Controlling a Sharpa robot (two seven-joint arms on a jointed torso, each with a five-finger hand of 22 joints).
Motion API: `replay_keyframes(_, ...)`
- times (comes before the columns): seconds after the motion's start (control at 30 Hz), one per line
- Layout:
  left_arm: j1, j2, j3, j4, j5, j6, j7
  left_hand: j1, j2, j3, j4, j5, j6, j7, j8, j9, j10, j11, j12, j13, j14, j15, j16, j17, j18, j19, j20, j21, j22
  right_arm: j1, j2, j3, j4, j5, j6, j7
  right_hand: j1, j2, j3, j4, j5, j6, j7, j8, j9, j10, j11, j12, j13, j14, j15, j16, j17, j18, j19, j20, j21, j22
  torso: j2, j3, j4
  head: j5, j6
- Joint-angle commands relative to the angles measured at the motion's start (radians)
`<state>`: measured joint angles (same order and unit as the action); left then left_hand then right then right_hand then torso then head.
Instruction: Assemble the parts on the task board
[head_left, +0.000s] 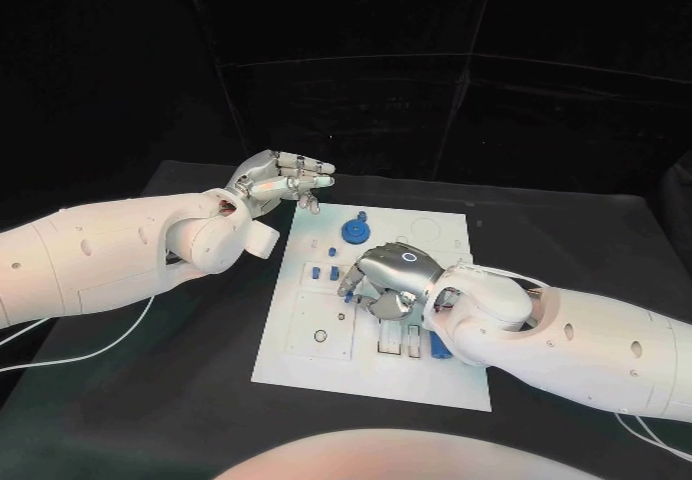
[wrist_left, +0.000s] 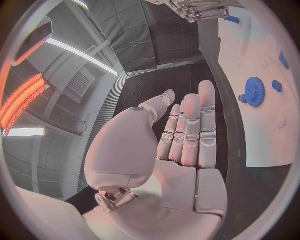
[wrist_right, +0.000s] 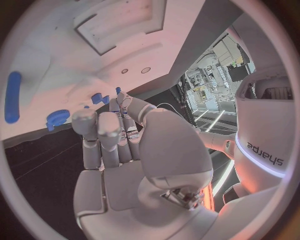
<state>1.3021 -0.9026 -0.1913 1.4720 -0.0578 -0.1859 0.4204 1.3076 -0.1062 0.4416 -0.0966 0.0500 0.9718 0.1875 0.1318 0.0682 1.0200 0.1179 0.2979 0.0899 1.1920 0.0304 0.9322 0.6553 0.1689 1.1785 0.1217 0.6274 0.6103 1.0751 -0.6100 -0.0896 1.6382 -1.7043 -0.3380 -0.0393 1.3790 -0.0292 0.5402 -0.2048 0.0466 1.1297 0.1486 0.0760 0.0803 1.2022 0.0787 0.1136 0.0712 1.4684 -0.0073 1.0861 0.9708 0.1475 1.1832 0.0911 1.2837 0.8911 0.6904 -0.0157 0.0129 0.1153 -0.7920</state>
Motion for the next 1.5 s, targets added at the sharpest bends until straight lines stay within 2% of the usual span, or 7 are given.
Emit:
replay_keyframes(0.03, 0.002, 0.002, 0.001, 0.000, 0.004, 0.008, 0.011, 0.004, 0.001, -0.001, -0.002, -0.001, -0.003, 0.004, -0.003, -0.002, -0.005, 0.001, 0.005, -0.001, -0.007, -0.002, -0.006, -0.001, 0.013, -0.006, 0.002, -0.006, -0.001, -0.006, 0.009, -0.001, -0.008, -0.006, 0.046, 0.014, -0.007, -0.006, 0.001, -0.002, 0.004, -0.005, 0.005, -0.003, -0.001, -0.004, 0.004, 0.003, 0.001, 0.012, 0.001, 0.006, 0.000, -0.020, 0.001, 0.006, 0.002, 0.000, 0.000, 0.0010, 0.0004, 0.007, -0.004)
replay_keyframes(0.17, 0.002, 0.003, 0.001, -0.001, 0.004, 0.008, 0.011, 0.004, 0.001, -0.001, -0.002, -0.001, -0.003, 0.004, -0.003, -0.002, -0.005, 0.001, 0.005, -0.001, -0.007, -0.002, -0.006, -0.001, 0.013, -0.006, 0.002, -0.006, -0.001, -0.012, 0.016, -0.002, -0.014, -0.009, 0.055, 0.014, -0.008, -0.006, 0.000, -0.002, 0.004, -0.006, 0.005, -0.004, -0.002, -0.004, 0.004, 0.002, 0.000, 0.012, 0.001, 0.006, 0.000, -0.020, 0.001, 0.006, 0.003, 0.001, -0.001, 0.0005, -0.0004, 0.015, -0.010)
replay_keyframes(0.4, 0.002, 0.005, 0.001, -0.001, 0.004, 0.010, 0.011, 0.004, 0.001, -0.001, -0.002, -0.001, -0.003, 0.004, -0.003, -0.002, -0.005, 0.001, 0.005, -0.001, -0.007, -0.002, -0.006, -0.001, 0.013, -0.006, 0.002, -0.006, -0.001, -0.019, 0.027, -0.002, -0.021, -0.024, 0.050, 0.009, -0.009, -0.006, 0.000, -0.001, 0.004, -0.007, 0.005, -0.004, -0.002, -0.005, 0.005, 0.001, 0.000, 0.012, 0.001, 0.007, 0.000, -0.020, 0.000, 0.007, 0.003, 0.000, 0.000, 0.0009, 0.0000, 0.020, -0.012)
replay_keyframes(0.83, 0.002, 0.005, 0.001, -0.002, 0.004, 0.011, 0.009, 0.004, 0.001, -0.001, -0.002, -0.001, -0.003, 0.004, -0.003, -0.002, -0.005, 0.001, 0.005, -0.001, -0.007, -0.002, -0.006, -0.001, 0.013, -0.006, 0.002, -0.006, -0.001, -0.022, 0.037, -0.003, -0.027, -0.029, 0.053, 0.010, -0.010, -0.006, 0.000, -0.001, 0.004, -0.007, 0.006, -0.005, -0.002, -0.006, 0.005, 0.000, 0.000, 0.012, 0.002, 0.008, 0.001, -0.020, 0.000, 0.007, 0.003, 0.001, 0.001, 0.0007, -0.0002, 0.021, -0.015)
replay_keyframes(1.5, 0.003, 0.004, 0.001, 0.000, 0.004, 0.016, 0.005, 0.004, 0.001, -0.001, -0.002, -0.001, -0.003, 0.004, -0.003, -0.002, -0.005, 0.001, 0.005, -0.001, -0.007, -0.002, -0.006, -0.001, 0.013, -0.006, 0.002, -0.006, -0.001, -0.024, 0.054, -0.004, -0.042, -0.096, 0.101, -0.017, -0.013, -0.006, -0.002, 0.001, 0.003, -0.009, 0.006, -0.006, -0.002, -0.008, 0.006, -0.002, 0.000, 0.011, 0.003, 0.005, -0.004, -0.019, -0.005, 0.008, 0.001, -0.005, 0.000, 0.0004, 0.0006, 0.019, -0.022)
